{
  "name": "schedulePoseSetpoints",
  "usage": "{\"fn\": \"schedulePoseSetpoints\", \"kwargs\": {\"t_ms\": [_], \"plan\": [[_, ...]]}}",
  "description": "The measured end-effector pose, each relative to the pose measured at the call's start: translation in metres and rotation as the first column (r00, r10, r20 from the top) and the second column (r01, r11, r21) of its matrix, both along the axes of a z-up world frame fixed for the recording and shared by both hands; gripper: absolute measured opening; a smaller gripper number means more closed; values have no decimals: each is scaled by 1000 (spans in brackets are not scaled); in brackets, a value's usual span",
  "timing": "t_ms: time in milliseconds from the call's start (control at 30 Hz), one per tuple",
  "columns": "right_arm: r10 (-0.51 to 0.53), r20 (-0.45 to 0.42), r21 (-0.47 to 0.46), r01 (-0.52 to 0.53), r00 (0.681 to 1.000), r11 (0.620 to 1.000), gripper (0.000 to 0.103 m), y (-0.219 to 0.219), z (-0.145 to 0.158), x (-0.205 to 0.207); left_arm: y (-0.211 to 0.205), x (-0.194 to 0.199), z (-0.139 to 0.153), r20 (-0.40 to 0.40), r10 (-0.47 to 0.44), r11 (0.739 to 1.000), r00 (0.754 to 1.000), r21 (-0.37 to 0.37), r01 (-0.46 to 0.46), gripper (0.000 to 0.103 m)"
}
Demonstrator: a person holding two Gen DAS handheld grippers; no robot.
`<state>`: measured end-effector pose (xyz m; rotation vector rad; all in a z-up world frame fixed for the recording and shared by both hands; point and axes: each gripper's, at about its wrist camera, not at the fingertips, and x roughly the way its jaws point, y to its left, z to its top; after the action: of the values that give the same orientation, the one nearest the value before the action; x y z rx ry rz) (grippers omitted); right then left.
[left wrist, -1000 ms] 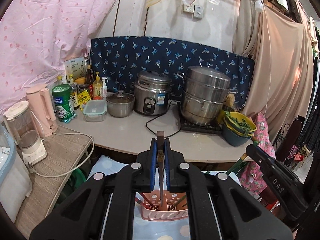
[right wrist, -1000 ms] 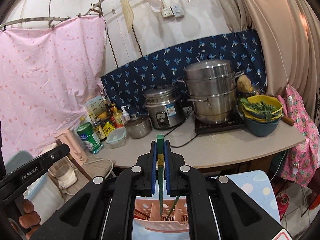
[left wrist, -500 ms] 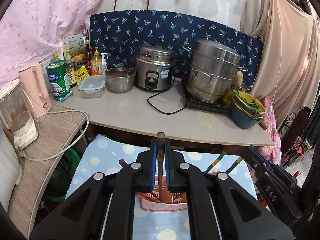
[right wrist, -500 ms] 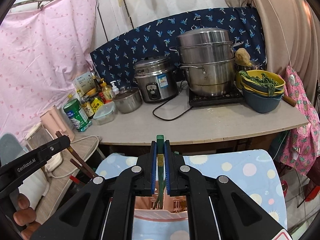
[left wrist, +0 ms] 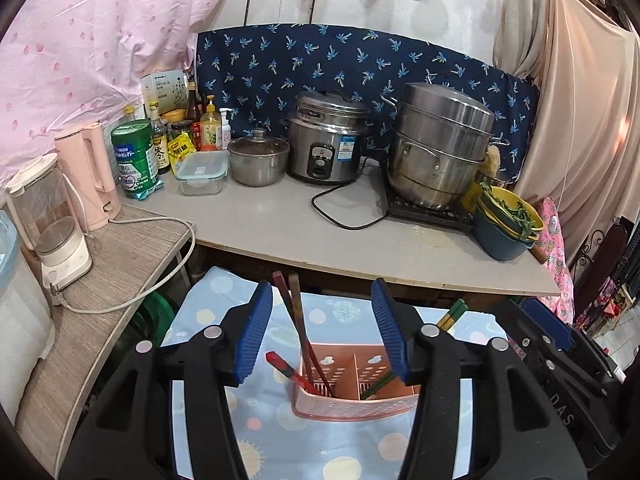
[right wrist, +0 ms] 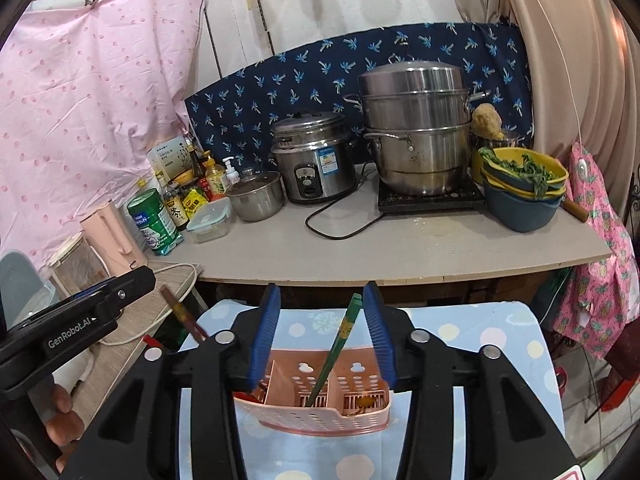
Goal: Organize utensils
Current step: 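Open both tools to drop the chopsticks in the caddy, then withdraw, then grasp a dark red chopstick with the right tool while the left tool grasps a red chopstick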
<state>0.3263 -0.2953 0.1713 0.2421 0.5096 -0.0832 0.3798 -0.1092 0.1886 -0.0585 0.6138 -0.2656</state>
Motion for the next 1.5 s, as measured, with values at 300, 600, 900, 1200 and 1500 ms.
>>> {"fn": "schedulePoseSetpoints", "kwargs": {"t_ms": [300,600,900,1200,1500], "plan": [[12,33,-2,-12,999,1000,45,6,17,-31,3,-27,12,33,0,1000,999,19,-1,52],[2,35,-34,-1,999,999,47,10,22,-84,16,-77,14,51,-8,999,999,52,6,52],[7,-24,-64,-8,1000,998,47,23,-12,-151,43,-140,-19,27,-2,995,1000,96,-1,52],[30,-105,-67,-37,994,997,47,45,-66,-214,74,-191,-72,-37,24,995,999,100,-20,52],[45,-199,-79,-62,979,995,47,74,-125,-259,90,-230,-125,-133,13,995,991,97,0,52]]}}
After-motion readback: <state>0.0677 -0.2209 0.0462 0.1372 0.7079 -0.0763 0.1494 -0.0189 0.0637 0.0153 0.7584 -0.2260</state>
